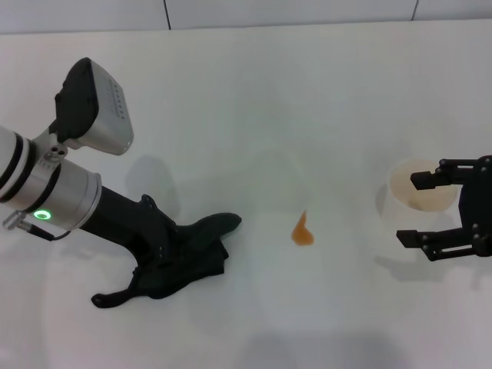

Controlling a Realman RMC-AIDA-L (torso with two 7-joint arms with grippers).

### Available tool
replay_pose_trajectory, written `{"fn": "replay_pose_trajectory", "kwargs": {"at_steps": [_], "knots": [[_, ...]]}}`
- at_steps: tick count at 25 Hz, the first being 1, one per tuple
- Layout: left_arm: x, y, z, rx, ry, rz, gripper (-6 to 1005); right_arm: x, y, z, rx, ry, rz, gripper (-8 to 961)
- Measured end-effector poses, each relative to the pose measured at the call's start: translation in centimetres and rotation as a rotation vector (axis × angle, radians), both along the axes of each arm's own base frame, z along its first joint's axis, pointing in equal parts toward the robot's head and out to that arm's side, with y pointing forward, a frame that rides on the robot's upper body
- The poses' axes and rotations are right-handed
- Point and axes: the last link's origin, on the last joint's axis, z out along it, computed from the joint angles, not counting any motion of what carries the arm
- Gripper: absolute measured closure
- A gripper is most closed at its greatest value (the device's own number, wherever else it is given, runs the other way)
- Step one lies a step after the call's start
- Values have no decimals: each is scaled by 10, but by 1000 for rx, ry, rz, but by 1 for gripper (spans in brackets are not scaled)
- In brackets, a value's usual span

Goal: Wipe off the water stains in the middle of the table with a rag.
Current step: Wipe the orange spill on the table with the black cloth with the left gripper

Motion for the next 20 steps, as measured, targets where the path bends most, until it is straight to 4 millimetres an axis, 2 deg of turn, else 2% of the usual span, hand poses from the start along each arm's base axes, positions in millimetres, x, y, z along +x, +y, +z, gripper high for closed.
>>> {"fn": "replay_pose_trajectory", "kwargs": {"at_steps": [3,12,20], "knots": [[3,0,0,-12,-2,-4,830,0,0,0,-1,0,2,124],[20,8,4,-32,-13,-50,864,-1,0,0,-1,3,2,124],[47,27,4,-16,0,-131,871,-2,1,1,5,8,4,124]]}}
